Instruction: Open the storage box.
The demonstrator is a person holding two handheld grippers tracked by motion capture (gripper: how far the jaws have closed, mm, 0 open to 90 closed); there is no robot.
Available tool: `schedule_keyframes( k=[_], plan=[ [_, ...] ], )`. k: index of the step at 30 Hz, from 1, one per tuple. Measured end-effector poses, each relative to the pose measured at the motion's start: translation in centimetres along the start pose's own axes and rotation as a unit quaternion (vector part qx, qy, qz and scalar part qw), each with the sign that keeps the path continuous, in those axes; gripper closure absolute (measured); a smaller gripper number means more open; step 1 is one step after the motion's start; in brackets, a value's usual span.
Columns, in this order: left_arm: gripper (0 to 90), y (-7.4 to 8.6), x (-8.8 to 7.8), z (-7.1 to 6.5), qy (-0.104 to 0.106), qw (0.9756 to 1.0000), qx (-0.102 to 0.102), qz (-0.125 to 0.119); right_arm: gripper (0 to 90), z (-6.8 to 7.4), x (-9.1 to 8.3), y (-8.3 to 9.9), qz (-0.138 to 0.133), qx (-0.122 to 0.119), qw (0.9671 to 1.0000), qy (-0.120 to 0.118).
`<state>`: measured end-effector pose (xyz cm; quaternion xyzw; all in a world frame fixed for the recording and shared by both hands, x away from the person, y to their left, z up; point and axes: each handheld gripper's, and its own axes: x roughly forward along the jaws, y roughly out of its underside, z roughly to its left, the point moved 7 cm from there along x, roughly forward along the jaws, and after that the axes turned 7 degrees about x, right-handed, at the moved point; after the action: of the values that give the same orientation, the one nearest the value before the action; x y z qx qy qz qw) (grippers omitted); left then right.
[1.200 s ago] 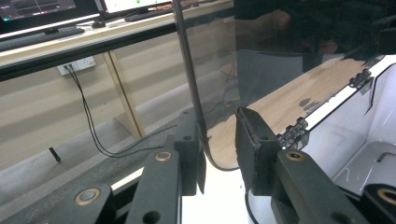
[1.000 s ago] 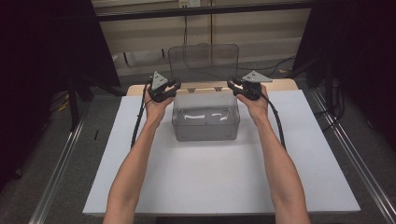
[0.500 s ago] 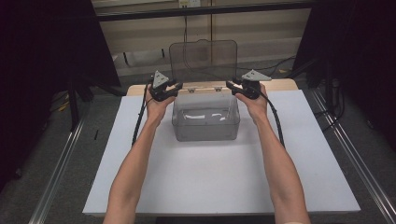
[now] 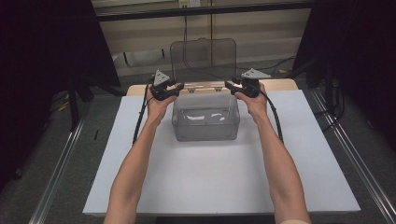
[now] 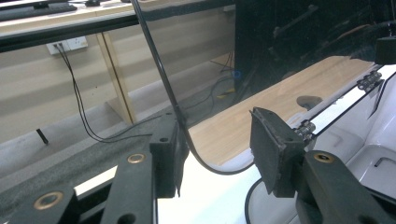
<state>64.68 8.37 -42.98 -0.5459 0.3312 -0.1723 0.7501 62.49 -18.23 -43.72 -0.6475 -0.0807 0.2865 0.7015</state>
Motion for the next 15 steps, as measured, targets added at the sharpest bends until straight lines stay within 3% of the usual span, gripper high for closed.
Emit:
schedule_keyframes(
  k=[15],
  plan=[
    [51.5, 0.25, 0.29, 0.09, 0.009, 0.9995, -0.028, 0.008, 53.4, -0.19, 0.29, 0.0, 0.014, 0.028, 0.9995, -0.008]
  ],
)
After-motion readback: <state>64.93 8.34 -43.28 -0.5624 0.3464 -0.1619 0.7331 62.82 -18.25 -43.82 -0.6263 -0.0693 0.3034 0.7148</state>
